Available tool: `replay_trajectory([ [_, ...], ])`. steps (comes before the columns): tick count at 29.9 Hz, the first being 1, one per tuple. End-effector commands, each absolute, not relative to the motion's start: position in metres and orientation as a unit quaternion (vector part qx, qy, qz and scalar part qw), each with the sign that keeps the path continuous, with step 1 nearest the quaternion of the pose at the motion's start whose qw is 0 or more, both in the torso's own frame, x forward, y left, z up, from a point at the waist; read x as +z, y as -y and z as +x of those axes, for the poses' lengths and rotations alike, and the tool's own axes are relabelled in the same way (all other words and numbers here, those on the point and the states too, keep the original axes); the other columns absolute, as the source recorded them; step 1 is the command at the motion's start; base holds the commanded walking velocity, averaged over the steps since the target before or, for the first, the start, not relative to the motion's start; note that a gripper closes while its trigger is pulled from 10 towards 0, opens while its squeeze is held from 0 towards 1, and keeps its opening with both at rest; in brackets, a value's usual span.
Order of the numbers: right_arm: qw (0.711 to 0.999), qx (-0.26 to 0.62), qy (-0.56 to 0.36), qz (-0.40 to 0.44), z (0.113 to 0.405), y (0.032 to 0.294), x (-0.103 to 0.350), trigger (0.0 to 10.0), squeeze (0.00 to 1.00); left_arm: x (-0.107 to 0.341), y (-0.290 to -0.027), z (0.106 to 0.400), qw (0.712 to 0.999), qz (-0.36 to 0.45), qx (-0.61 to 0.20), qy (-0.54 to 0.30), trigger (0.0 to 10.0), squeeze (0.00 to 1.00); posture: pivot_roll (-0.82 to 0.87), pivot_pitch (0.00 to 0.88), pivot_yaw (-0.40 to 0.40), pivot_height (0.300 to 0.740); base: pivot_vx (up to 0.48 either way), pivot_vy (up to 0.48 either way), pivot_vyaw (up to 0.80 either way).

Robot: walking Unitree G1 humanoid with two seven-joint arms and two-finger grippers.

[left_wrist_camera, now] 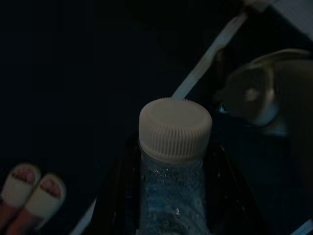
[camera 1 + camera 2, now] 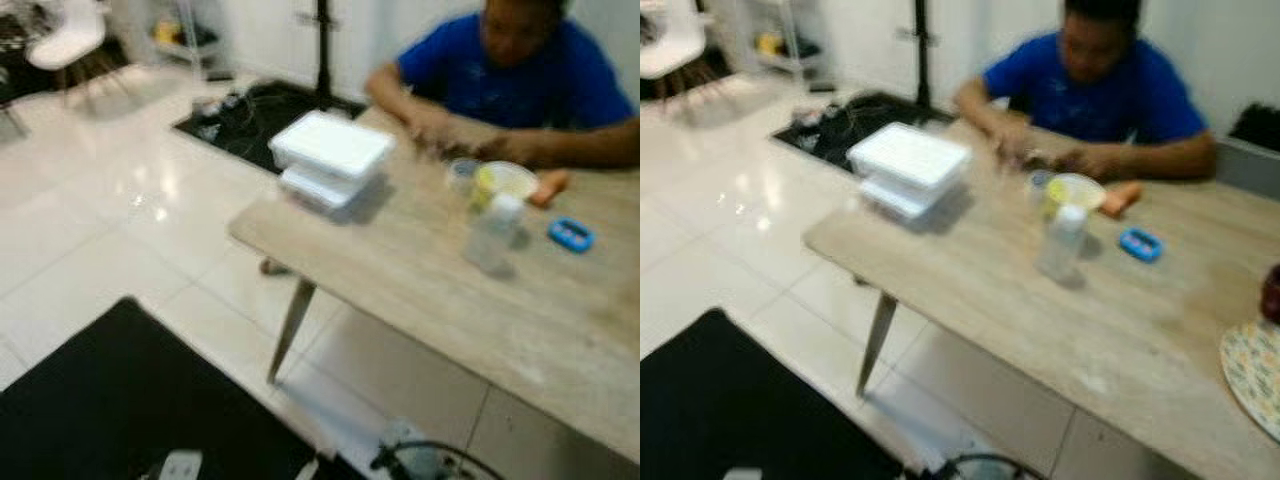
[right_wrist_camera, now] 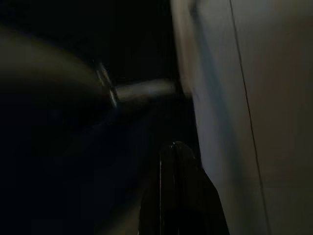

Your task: Restocking fridge

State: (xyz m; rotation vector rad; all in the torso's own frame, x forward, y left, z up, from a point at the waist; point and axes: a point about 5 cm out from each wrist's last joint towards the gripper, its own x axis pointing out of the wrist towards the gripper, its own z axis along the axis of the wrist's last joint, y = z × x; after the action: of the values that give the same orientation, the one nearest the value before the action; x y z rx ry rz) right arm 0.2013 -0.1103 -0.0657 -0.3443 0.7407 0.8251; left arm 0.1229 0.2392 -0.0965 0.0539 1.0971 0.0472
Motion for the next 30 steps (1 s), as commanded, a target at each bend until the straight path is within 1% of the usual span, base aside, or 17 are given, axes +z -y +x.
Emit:
replay_trajectory([
  [1, 0.821, 0.416, -0.357, -0.162, 0.194, 0.109, -0.068, 10.0, 0.0, -0.1, -0.238, 0.113, 0.845, 0.024, 0.024, -0.534, 10.0, 0.0, -0.01, 0.121, -0.017, 0.74, 0.0, 0.0, 0.77],
  [2, 0.815, 0.433, -0.349, -0.161, 0.196, 0.106, -0.066, 10.0, 0.0, -0.1, -0.238, 0.112, 0.844, 0.024, 0.023, -0.535, 10.0, 0.0, -0.01, 0.123, -0.018, 0.74, 0.0, 0.0, 0.77],
  [3, 0.815, 0.433, -0.349, -0.161, 0.196, 0.106, -0.066, 10.0, 0.0, -0.1, -0.238, 0.112, 0.844, 0.024, 0.023, -0.535, 10.0, 0.0, -0.01, 0.123, -0.018, 0.74, 0.0, 0.0, 0.77],
  [4, 0.807, 0.466, -0.33, -0.15, 0.201, 0.099, -0.06, 10.0, 0.0, -0.101, -0.237, 0.111, 0.843, 0.025, 0.022, -0.537, 10.0, 0.0, -0.01, 0.124, -0.017, 0.74, 0.0, 0.0, 0.77],
  [5, 0.807, 0.466, -0.33, -0.15, 0.201, 0.099, -0.06, 10.0, 0.0, -0.101, -0.237, 0.111, 0.843, 0.025, 0.022, -0.537, 10.0, 0.0, -0.01, 0.124, -0.017, 0.74, 0.0, 0.0, 0.77],
  [9, 0.792, 0.52, -0.292, -0.13, 0.212, 0.086, -0.046, 10.0, 0.0, -0.101, -0.235, 0.112, 0.844, 0.025, 0.018, -0.536, 10.0, 0.0, -0.01, 0.124, -0.017, 0.74, 0.0, 0.0, 0.77],
  [14, 0.791, 0.542, -0.262, -0.114, 0.221, 0.077, -0.035, 10.0, 0.0, -0.101, -0.234, 0.113, 0.844, 0.025, 0.015, -0.535, 10.0, 0.0, -0.01, 0.124, -0.017, 0.74, 0.0, 0.0, 0.76],
  [16, 0.79, 0.561, -0.226, -0.098, 0.232, 0.067, -0.022, 10.0, 0.0, -0.101, -0.233, 0.113, 0.844, 0.022, 0.011, -0.535, 10.0, 0.0, -0.02, 0.125, -0.021, 0.74, 0.0, 0.0, 0.5],
  [18, 0.789, 0.568, -0.213, -0.093, 0.235, 0.064, -0.017, 10.0, 0.0, -0.101, -0.232, 0.114, 0.844, 0.02, 0.009, -0.536, 10.0, 0.0, -0.02, 0.125, -0.021, 0.74, 0.0, 0.0, 0.44],
  [19, 0.784, 0.586, -0.192, -0.069, 0.241, 0.057, -0.007, 10.0, 0.0, -0.101, -0.232, 0.114, 0.844, 0.02, 0.008, -0.536, 10.0, 0.0, -0.02, 0.125, -0.021, 0.74, 0.0, 0.0, 0.0],
  [20, 0.784, 0.586, -0.192, -0.069, 0.241, 0.057, -0.007, 10.0, 0.0, -0.101, -0.232, 0.114, 0.844, 0.02, 0.008, -0.536, 10.0, 0.0, -0.02, 0.125, -0.021, 0.74, 0.0, 0.0, 0.0],
  [21, 0.778, 0.6, -0.181, -0.046, 0.243, 0.052, -0.001, 10.0, 0.0, -0.101, -0.232, 0.114, 0.844, 0.018, 0.007, -0.536, 10.0, 0.0, -0.02, 0.124, -0.019, 0.74, 0.0, 0.0, 0.0],
  [22, 0.766, 0.622, -0.163, -0.02, 0.246, 0.046, 0.008, 10.0, 0.0, -0.101, -0.231, 0.113, 0.843, 0.018, 0.006, -0.537, 10.0, 0.0, -0.02, 0.124, -0.019, 0.74, 0.0, 0.0, 0.0],
  [23, 0.766, 0.622, -0.163, -0.02, 0.246, 0.046, 0.008, 10.0, 0.0, -0.101, -0.231, 0.113, 0.843, 0.018, 0.006, -0.537, 10.0, 0.0, -0.02, 0.124, -0.019, 0.74, 0.0, 0.0, 0.0],
  [26, 0.732, 0.67, -0.12, 0.029, 0.248, 0.035, 0.03, 10.0, 0.0, -0.102, -0.231, 0.113, 0.842, 0.018, 0.005, -0.539, 10.0, 0.0, -0.02, 0.125, -0.019, 0.74, 0.0, 0.0, 0.0],
  [29, 0.724, 0.683, -0.064, 0.077, 0.256, 0.025, 0.058, 10.0, 0.0, -0.102, -0.23, 0.113, 0.842, 0.018, 0.003, -0.538, 10.0, 0.0, -0.02, 0.125, -0.019, 0.74, 0.0, 0.0, 0.0],
  [30, 0.724, 0.683, -0.064, 0.077, 0.256, 0.025, 0.058, 10.0, 0.0, -0.102, -0.23, 0.113, 0.842, 0.018, 0.003, -0.538, 10.0, 0.0, -0.02, 0.125, -0.019, 0.74, 0.0, 0.0, 0.0],
])
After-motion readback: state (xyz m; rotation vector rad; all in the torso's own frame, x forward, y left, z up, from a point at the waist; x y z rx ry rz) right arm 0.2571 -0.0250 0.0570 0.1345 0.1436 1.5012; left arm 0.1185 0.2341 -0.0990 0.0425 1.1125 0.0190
